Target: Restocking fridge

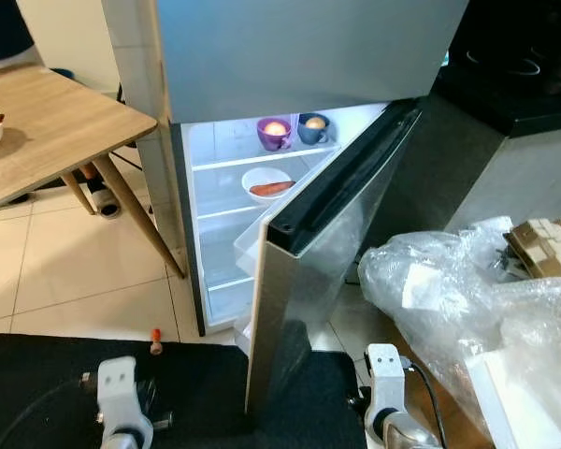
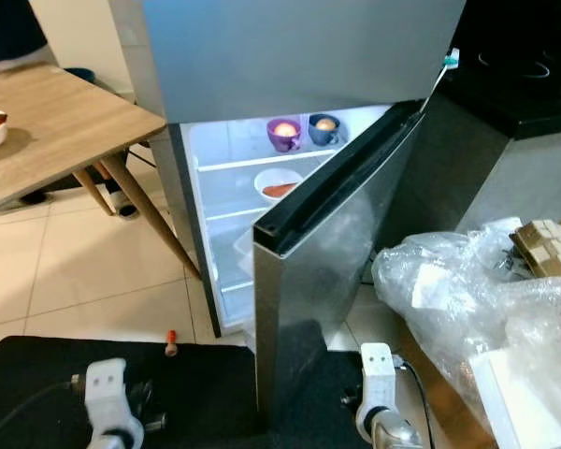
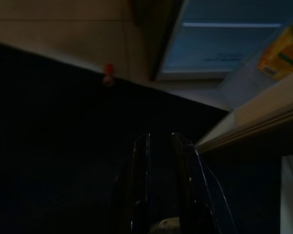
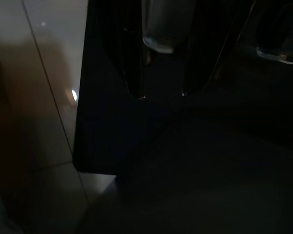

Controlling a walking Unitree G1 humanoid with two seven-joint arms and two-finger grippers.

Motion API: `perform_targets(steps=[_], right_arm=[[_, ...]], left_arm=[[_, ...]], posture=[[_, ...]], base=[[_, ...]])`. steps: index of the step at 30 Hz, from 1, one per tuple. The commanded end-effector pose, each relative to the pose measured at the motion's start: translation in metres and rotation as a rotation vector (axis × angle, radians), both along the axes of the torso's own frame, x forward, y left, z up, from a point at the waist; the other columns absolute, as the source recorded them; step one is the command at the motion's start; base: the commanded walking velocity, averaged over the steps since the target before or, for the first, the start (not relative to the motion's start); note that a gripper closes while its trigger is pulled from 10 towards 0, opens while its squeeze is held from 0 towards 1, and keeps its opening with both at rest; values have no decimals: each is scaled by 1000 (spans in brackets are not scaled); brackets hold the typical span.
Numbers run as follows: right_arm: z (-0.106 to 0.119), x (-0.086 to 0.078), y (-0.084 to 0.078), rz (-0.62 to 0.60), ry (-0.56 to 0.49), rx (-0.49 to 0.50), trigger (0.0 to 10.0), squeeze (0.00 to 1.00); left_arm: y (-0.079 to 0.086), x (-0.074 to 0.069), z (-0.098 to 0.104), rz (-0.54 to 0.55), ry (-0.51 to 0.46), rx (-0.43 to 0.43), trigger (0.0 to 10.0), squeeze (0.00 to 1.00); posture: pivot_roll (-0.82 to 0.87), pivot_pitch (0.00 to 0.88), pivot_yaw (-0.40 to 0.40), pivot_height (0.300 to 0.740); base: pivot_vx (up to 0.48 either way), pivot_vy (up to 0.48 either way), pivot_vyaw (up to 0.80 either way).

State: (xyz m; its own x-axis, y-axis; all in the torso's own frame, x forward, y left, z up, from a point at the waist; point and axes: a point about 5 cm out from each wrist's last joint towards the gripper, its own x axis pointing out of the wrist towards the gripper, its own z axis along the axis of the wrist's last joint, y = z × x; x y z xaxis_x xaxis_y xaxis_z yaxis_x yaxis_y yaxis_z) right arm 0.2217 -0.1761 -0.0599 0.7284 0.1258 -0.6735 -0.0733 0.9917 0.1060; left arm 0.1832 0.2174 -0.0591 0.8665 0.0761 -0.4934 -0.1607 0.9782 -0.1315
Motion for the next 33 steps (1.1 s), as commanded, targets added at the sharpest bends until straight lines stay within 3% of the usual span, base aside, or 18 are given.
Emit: perform_targets(steps=[1, 11, 14, 15, 17, 18, 19, 20, 22, 23, 25, 33], right_arm=[[-3, -5, -3, -13, 16, -3, 10000, 0], [-4, -7, -4, -13, 25, -11, 10000, 0], [-4, -7, -5, -7, 26, -19, 10000, 0], [-4, -7, -7, 2, 26, -20, 10000, 0], [-4, -7, -7, 2, 26, -20, 10000, 0], [-4, -7, -8, 7, 26, -22, 10000, 0], [-4, -8, -9, 13, 26, -23, 10000, 0], [-4, -8, -9, 13, 26, -23, 10000, 0], [-4, -8, -10, 17, 25, -25, 10000, 0], [-4, -8, -10, 17, 25, -25, 10000, 0], [0, -4, -10, 29, -14, 4, 10000, 0], [6, -1, -13, 57, -71, 55, 10000, 0]], left_arm=[[-1, -3, -2, -7, 16, -2, 10000, 0], [8, -11, -5, -23, 53, 20, 10000, 0], [5, -12, -5, -90, 52, 39, 10000, 0], [-8, -6, -2, -214, 15, 55, 10000, 0], [-8, -6, -2, -214, 15, 55, 10000, 0], [-17, -2, 1, -289, -18, 44, 10000, 0], [-35, 6, 8, -470, -82, 28, 10000, 0], [-35, 6, 8, -470, -82, 28, 10000, 0], [-48, 8, 14, -657, -121, 14, 10000, 0], [-48, 8, 14, -657, -121, 14, 10000, 0], [-50, 8, 19, -794, -157, 39, 10000, 0], [-48, 6, 25, -903, -195, 74, 10000, 0]], posture=[[-57, 71, -35, 713], [-69, 80, -40, 713], [-71, 86, -53, 713], [-70, 88, -58, 713], [-70, 88, -58, 713], [-69, 89, -60, 713], [-67, 89, -62, 713], [-67, 89, -62, 713], [-70, 87, -57, 713], [-70, 87, -57, 713], [-77, 86, -49, 713], [-84, 85, -38, 713]], base=[[0, 0, 0], [0, 0, 0], [0, 0, 0], [0, 0, 0], [0, 0, 0], [0, 0, 0], [0, 0, 0], [0, 0, 0], [0, 0, 0], [0, 0, 0], [0, 0, 0], [0, 0, 0]])
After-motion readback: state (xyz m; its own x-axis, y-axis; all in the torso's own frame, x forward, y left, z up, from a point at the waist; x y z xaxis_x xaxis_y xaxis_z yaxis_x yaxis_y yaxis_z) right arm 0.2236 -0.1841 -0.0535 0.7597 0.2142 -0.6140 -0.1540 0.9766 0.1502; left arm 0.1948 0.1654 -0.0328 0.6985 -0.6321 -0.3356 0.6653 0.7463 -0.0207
